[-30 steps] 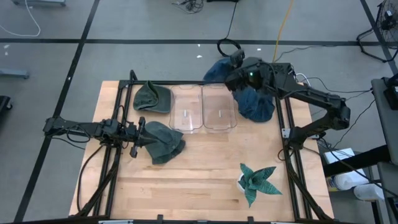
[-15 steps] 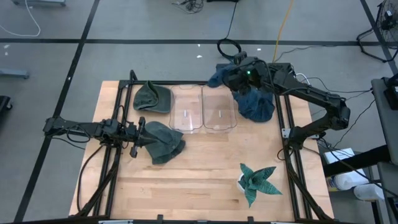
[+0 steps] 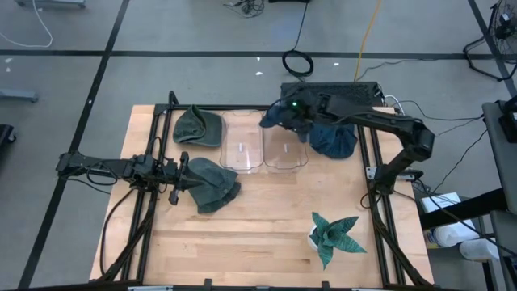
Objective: Pick & Place hat
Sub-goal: Put the bottom blue cap into the right transparent bin
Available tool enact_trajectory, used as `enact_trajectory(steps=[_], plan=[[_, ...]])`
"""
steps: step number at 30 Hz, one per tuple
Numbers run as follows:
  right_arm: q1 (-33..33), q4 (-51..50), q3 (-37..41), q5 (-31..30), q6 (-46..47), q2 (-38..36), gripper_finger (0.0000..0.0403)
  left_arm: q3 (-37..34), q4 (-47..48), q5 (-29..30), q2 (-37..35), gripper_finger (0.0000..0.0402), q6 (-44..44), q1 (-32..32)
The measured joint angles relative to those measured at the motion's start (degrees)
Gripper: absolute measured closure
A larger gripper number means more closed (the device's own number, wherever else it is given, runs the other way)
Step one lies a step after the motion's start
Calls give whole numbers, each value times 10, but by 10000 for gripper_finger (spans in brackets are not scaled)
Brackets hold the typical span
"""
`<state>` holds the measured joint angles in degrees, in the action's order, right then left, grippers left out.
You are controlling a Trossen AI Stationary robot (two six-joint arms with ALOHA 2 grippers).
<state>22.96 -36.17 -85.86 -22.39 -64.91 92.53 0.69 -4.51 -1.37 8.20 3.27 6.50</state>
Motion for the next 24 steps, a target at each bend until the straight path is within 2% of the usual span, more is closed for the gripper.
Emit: enact_trajectory(steps=[11,24], plan=[[2,-2,5,2,18,42,403,0,0,0,0,325,0,0],[-20,91,109,2,-75,42,403,0,0,0,0,325,0,0]])
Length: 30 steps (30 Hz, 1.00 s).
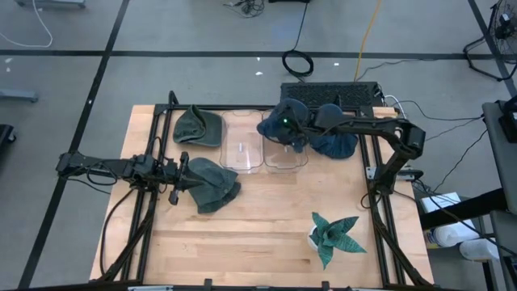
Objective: Pick & Place hat
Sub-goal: Put the bottom blue cap into the right transparent bin
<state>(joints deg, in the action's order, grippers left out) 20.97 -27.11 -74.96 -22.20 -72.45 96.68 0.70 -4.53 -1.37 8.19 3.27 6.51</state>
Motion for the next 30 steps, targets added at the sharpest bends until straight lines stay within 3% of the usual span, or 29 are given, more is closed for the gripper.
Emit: enact_trajectory(steps=[17,22,30], plan=[[-63,62,38,41,-142,-16,403,0,0,0,0,325,0,0],[-85,54,38,110,-145,-34,403,0,0,0,0,325,0,0],[-94,-20,38,139,-106,-41,403,0,0,0,0,325,0,0]])
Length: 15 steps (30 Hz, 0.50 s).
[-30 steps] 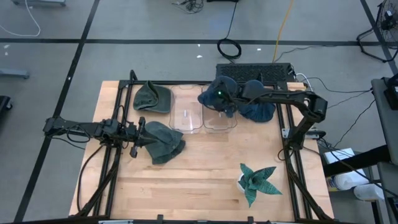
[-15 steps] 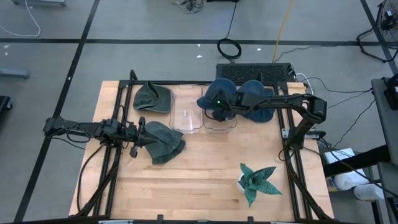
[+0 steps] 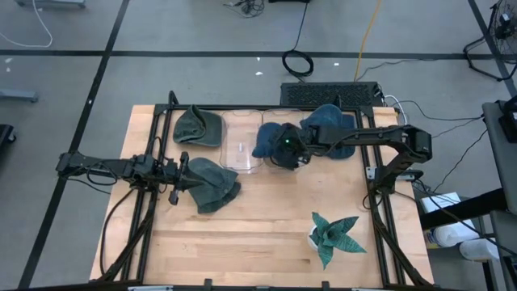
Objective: Pick & Place hat
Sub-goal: Put the bottom blue cap into the right transparent bin
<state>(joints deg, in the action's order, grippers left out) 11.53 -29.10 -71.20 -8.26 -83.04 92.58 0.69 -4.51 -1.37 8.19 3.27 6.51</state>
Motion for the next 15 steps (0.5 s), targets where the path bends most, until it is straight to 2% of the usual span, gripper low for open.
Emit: enact_trajectory(steps=[7,11,15], plan=[[9,-11,0,-6,4,0,403,0,0,0,0,325,0,0],[20,-10,0,-12,47,0,402,0,0,0,0,325,0,0],[17,-14,0,-65,87,-5,386,0,0,0,0,325,0,0]])
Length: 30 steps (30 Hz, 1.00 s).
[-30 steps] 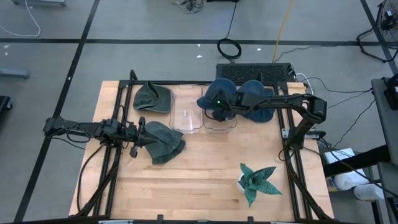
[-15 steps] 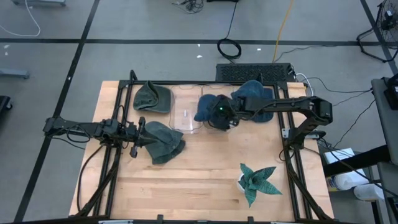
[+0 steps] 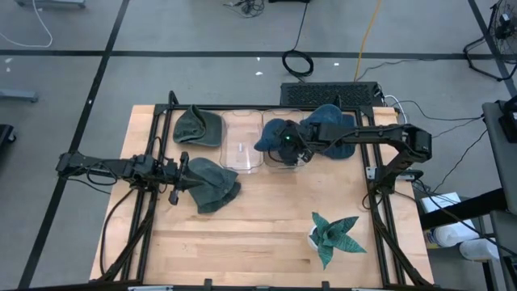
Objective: Pick & Place hat
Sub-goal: Put the bottom blue cap into the right transparent bin
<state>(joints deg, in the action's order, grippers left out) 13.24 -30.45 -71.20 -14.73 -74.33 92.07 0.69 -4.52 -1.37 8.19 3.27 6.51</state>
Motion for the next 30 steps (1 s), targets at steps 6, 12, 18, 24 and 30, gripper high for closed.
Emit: enact_trajectory(steps=[6,12,18,24,30], plan=[[-7,-21,0,-17,77,-23,326,0,0,0,0,325,0,0],[-9,9,0,-45,136,-41,261,0,0,0,0,325,0,0],[-9,99,0,-45,182,-40,225,0,0,0,0,325,0,0],[-9,154,0,44,219,-35,228,0,0,0,0,325,0,0],[-9,197,-1,74,233,8,239,0,0,0,0,325,0,0]])
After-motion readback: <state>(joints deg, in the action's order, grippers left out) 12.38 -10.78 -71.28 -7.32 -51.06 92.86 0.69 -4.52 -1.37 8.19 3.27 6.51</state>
